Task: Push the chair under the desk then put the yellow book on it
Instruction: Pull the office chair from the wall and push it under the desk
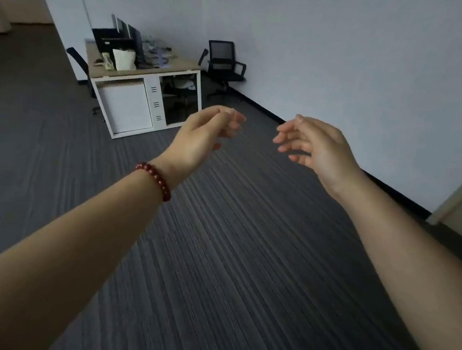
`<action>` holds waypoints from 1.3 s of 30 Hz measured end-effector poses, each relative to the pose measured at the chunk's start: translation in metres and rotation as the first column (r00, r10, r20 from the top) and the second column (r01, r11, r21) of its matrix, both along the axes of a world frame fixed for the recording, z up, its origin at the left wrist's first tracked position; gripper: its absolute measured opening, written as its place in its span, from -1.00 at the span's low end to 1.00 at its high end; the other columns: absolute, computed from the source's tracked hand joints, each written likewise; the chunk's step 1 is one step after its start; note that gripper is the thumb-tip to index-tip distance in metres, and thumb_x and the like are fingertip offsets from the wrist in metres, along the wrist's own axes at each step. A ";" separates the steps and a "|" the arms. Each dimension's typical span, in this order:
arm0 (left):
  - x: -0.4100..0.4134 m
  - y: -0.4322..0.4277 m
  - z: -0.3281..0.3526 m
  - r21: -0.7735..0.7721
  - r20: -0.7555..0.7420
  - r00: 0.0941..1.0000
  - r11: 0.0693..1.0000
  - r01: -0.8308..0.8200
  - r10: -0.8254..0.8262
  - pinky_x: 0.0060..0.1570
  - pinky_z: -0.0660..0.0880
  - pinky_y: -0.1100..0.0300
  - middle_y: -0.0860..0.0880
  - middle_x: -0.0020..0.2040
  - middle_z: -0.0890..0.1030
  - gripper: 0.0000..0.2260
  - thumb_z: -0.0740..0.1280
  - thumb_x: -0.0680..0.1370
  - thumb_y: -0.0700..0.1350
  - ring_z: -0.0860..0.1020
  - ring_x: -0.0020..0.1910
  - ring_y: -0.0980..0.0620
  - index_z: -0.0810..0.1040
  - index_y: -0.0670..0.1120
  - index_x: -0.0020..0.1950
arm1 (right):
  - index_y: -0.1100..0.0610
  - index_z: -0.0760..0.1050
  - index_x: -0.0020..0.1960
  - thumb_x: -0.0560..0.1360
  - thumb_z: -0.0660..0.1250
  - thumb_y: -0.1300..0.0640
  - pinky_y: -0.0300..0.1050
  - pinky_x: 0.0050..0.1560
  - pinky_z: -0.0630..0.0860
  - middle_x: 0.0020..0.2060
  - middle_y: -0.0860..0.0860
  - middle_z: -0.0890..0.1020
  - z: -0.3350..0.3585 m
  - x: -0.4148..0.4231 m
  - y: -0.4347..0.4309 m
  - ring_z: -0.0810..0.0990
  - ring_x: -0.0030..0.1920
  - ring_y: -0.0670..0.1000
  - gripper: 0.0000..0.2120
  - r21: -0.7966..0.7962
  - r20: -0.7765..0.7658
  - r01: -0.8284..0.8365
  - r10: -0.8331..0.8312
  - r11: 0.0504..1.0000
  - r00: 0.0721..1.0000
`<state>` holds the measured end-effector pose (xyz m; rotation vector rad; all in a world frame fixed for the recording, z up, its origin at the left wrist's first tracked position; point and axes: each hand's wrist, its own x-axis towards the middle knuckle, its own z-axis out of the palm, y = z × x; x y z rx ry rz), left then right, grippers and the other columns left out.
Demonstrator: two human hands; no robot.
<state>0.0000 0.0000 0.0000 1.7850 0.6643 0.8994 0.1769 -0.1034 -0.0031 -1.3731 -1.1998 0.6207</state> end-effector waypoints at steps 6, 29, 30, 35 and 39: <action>0.102 0.077 0.007 -0.086 0.004 1.000 0.996 -0.003 0.003 -0.04 0.42 0.21 0.10 -0.11 0.59 -0.78 0.13 0.62 -0.04 0.55 -0.04 0.13 0.58 0.03 -0.01 | 0.03 0.59 -0.12 0.62 0.12 0.03 -0.14 -0.11 0.47 -0.19 -0.04 0.67 0.006 0.098 0.065 0.60 -0.16 -0.04 -0.70 -0.023 -0.040 0.096 -0.096 0.995 0.995; 0.427 0.540 0.011 -0.110 -0.008 1.000 0.994 -0.009 0.008 -0.07 0.43 0.22 0.11 -0.08 0.61 -0.82 0.19 0.59 -0.04 0.57 -0.03 0.11 0.59 0.06 -0.06 | 0.02 0.60 -0.12 0.59 0.16 0.14 -0.17 -0.10 0.49 -0.16 -0.04 0.68 0.005 0.396 0.527 0.62 -0.13 -0.05 -0.74 -0.059 -0.144 0.083 -0.091 0.995 0.985; 0.443 0.559 0.010 -0.111 -0.016 1.000 0.994 -0.018 0.016 -0.09 0.42 0.22 0.12 -0.08 0.61 -0.82 0.19 0.59 -0.05 0.57 -0.05 0.12 0.59 0.06 -0.07 | 0.02 0.61 -0.12 0.59 0.16 0.14 -0.17 -0.08 0.50 -0.16 -0.05 0.68 0.004 0.412 0.544 0.62 -0.13 -0.06 -0.74 -0.048 -0.142 0.092 -0.098 0.995 0.985; 0.529 0.663 0.000 -0.128 0.005 0.999 0.991 -0.031 0.032 -0.11 0.41 0.24 0.12 -0.12 0.60 -0.83 0.21 0.58 -0.05 0.57 -0.10 0.14 0.60 0.05 -0.08 | 0.01 0.60 -0.13 0.59 0.15 0.16 -0.15 -0.05 0.48 -0.17 -0.07 0.68 -0.006 0.499 0.644 0.61 -0.12 -0.06 -0.72 0.020 -0.125 0.097 -0.093 0.995 0.988; 0.612 0.747 -0.004 -0.109 -0.020 0.999 0.994 -0.027 0.025 -0.15 0.40 0.24 0.10 -0.16 0.59 -0.83 0.21 0.59 -0.08 0.56 -0.14 0.13 0.59 0.04 -0.08 | 0.02 0.60 -0.14 0.59 0.15 0.17 -0.18 -0.08 0.48 -0.19 -0.08 0.67 -0.008 0.576 0.730 0.61 -0.13 -0.07 -0.72 0.039 -0.103 0.085 -0.080 0.996 0.991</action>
